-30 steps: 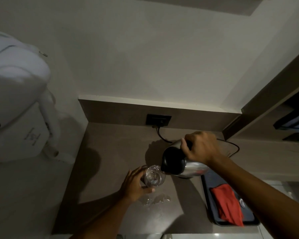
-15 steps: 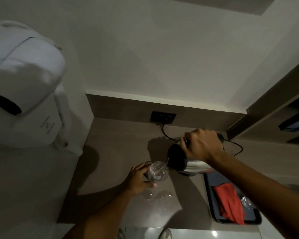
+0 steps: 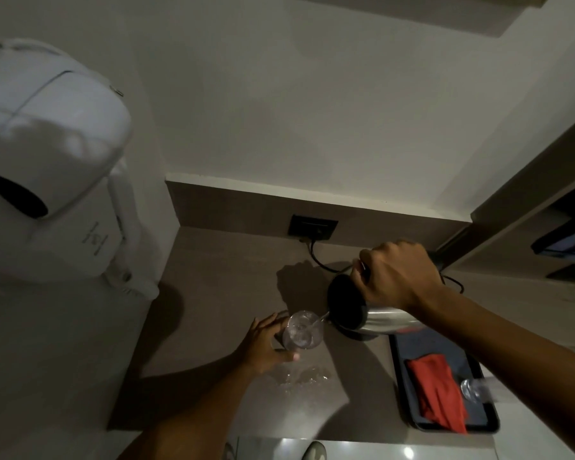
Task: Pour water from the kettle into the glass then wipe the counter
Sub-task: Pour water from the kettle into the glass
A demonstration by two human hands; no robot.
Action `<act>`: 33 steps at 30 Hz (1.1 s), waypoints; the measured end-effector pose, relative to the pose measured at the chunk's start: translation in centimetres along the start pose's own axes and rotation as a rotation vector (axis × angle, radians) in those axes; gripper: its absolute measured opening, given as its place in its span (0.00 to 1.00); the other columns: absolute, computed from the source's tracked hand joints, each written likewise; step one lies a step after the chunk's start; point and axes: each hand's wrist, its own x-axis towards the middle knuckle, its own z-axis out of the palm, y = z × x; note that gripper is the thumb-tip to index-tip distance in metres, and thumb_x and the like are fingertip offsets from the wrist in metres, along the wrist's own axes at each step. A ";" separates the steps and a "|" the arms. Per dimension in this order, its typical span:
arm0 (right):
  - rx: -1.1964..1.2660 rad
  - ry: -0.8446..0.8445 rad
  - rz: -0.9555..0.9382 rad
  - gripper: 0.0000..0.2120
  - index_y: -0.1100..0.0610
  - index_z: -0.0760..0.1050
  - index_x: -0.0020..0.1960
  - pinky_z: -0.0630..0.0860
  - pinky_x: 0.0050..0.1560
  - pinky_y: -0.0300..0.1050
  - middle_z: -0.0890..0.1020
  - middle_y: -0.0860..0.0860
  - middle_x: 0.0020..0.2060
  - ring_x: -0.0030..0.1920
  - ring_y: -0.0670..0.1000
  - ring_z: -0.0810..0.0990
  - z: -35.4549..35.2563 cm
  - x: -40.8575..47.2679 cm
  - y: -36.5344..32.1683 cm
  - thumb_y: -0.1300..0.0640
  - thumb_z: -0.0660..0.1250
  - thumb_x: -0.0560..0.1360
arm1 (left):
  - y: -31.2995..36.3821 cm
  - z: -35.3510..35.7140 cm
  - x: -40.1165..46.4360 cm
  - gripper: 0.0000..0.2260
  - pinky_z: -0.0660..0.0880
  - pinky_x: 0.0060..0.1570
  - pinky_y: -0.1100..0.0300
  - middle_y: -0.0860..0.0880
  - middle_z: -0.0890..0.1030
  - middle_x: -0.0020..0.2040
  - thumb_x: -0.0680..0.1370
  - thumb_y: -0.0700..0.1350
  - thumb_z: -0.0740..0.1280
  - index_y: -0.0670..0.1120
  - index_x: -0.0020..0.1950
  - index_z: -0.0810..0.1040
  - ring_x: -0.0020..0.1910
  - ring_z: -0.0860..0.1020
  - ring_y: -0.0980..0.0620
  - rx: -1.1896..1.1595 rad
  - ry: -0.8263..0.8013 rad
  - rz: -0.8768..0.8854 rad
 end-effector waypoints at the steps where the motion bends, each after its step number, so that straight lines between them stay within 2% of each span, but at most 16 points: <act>1: -0.008 0.005 -0.002 0.20 0.48 0.57 0.27 0.49 0.28 0.32 0.55 0.42 0.19 0.18 0.41 0.53 -0.4 0.0 0.0 0.44 0.53 0.75 | 0.0 0.0 0.0 0.39 0.46 0.78 0.45 0.57 0.69 0.75 0.65 0.65 0.76 0.58 0.73 0.68 0.67 0.68 0.60 -0.002 0.001 0.004; 5: -0.034 -0.002 0.009 0.21 0.51 0.61 0.25 0.49 0.29 0.32 0.62 0.45 0.18 0.17 0.45 0.58 -1.6 0.0 0.4 0.44 0.53 0.74 | -0.1 0.0 0.0 0.40 0.48 0.78 0.44 0.56 0.67 0.76 0.64 0.65 0.76 0.58 0.74 0.68 0.75 0.65 0.51 0.007 -0.010 -0.006; 9: -0.024 -0.035 0.002 0.22 0.52 0.66 0.28 0.56 0.26 0.35 0.67 0.47 0.20 0.18 0.47 0.68 -2.2 -0.1 0.9 0.42 0.50 0.76 | -0.1 0.0 -0.1 0.40 0.46 0.78 0.44 0.56 0.67 0.76 0.65 0.65 0.76 0.57 0.74 0.67 0.76 0.64 0.53 0.010 -0.007 0.033; 11: -0.028 -0.044 0.004 0.22 0.52 0.68 0.29 0.56 0.26 0.35 0.70 0.48 0.20 0.20 0.48 0.71 -2.6 0.0 1.1 0.42 0.50 0.75 | -0.1 0.0 -0.1 0.40 0.47 0.78 0.43 0.56 0.69 0.75 0.65 0.65 0.76 0.57 0.74 0.68 0.74 0.67 0.54 0.016 0.002 0.046; 16: -0.041 -0.031 0.012 0.23 0.54 0.71 0.30 0.63 0.28 0.39 0.72 0.48 0.22 0.21 0.51 0.71 -3.5 0.0 1.3 0.42 0.50 0.74 | 0.0 0.0 -0.1 0.39 0.49 0.77 0.45 0.58 0.71 0.73 0.65 0.64 0.76 0.57 0.73 0.69 0.69 0.69 0.56 0.003 0.012 0.058; 20: -0.016 -0.046 0.007 0.23 0.53 0.72 0.32 0.67 0.28 0.40 0.72 0.49 0.22 0.22 0.51 0.72 -3.9 0.0 1.4 0.41 0.48 0.74 | 0.1 -0.1 -0.2 0.39 0.48 0.77 0.47 0.56 0.70 0.73 0.64 0.64 0.77 0.57 0.72 0.70 0.71 0.67 0.54 -0.006 0.015 0.028; 22: -0.016 -0.061 0.002 0.23 0.53 0.72 0.33 0.70 0.28 0.40 0.72 0.48 0.23 0.22 0.50 0.72 -4.1 0.1 1.4 0.41 0.48 0.74 | 0.1 -0.1 -0.1 0.39 0.48 0.78 0.44 0.55 0.70 0.74 0.65 0.63 0.77 0.56 0.73 0.69 0.73 0.66 0.52 -0.004 0.000 0.025; 25: -0.030 -0.077 0.006 0.23 0.54 0.72 0.33 0.71 0.29 0.41 0.71 0.48 0.24 0.23 0.50 0.72 -4.4 0.2 1.5 0.41 0.49 0.75 | 0.1 -0.2 -0.1 0.39 0.48 0.78 0.43 0.56 0.70 0.74 0.65 0.63 0.77 0.55 0.73 0.69 0.72 0.68 0.53 -0.010 0.006 0.034; 30: -0.050 -0.095 0.009 0.25 0.53 0.72 0.34 0.72 0.28 0.42 0.71 0.48 0.24 0.23 0.50 0.71 -4.9 0.3 1.5 0.40 0.44 0.74 | 0.0 -0.1 -0.1 0.40 0.48 0.78 0.42 0.56 0.71 0.74 0.64 0.63 0.77 0.56 0.73 0.69 0.72 0.70 0.54 -0.013 0.001 0.044; 33: -0.071 -0.118 0.011 0.24 0.53 0.71 0.33 0.71 0.28 0.41 0.70 0.47 0.23 0.22 0.48 0.68 -5.1 0.5 1.5 0.41 0.48 0.76 | -0.1 0.0 0.0 0.40 0.48 0.78 0.42 0.56 0.71 0.74 0.64 0.63 0.77 0.56 0.73 0.69 0.72 0.69 0.54 -0.004 0.002 0.045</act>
